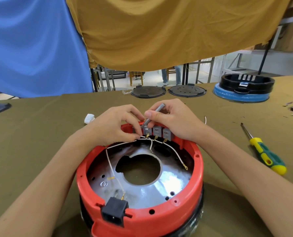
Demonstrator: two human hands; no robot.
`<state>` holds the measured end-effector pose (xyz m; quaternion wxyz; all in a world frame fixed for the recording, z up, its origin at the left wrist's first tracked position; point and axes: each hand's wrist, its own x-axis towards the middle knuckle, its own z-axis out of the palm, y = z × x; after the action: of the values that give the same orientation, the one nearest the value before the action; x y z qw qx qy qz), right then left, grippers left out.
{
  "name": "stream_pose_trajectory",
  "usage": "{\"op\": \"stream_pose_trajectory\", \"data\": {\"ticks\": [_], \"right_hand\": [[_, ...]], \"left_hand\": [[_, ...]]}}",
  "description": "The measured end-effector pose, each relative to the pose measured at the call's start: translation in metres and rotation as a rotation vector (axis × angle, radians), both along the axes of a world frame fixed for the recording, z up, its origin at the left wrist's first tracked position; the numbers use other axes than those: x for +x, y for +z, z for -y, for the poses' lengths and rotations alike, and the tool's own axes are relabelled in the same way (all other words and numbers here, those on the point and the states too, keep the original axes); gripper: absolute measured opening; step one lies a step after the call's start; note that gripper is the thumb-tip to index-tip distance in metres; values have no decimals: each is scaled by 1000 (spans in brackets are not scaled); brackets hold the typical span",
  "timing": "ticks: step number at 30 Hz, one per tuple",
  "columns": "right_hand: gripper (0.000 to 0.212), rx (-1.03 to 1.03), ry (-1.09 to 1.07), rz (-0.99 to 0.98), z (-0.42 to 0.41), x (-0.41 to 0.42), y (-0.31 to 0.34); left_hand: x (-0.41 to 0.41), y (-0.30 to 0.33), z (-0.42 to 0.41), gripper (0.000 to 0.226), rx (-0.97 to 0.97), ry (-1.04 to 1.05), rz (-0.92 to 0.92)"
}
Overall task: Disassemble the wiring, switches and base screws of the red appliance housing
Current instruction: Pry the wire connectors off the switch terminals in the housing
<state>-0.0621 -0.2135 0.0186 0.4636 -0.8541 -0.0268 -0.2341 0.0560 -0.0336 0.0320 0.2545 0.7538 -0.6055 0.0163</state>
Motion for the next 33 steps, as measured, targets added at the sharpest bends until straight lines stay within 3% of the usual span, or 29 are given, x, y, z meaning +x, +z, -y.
{"op": "stream_pose_trajectory", "data": {"ticks": [12, 33], "right_hand": [[13, 39, 19, 3, -1, -1, -1], [18, -11, -6, -8, 0, 0, -1]], "left_hand": [[-1, 0, -2, 10, 23, 21, -94], [-1, 2, -4, 25, 15, 46, -105]]}}
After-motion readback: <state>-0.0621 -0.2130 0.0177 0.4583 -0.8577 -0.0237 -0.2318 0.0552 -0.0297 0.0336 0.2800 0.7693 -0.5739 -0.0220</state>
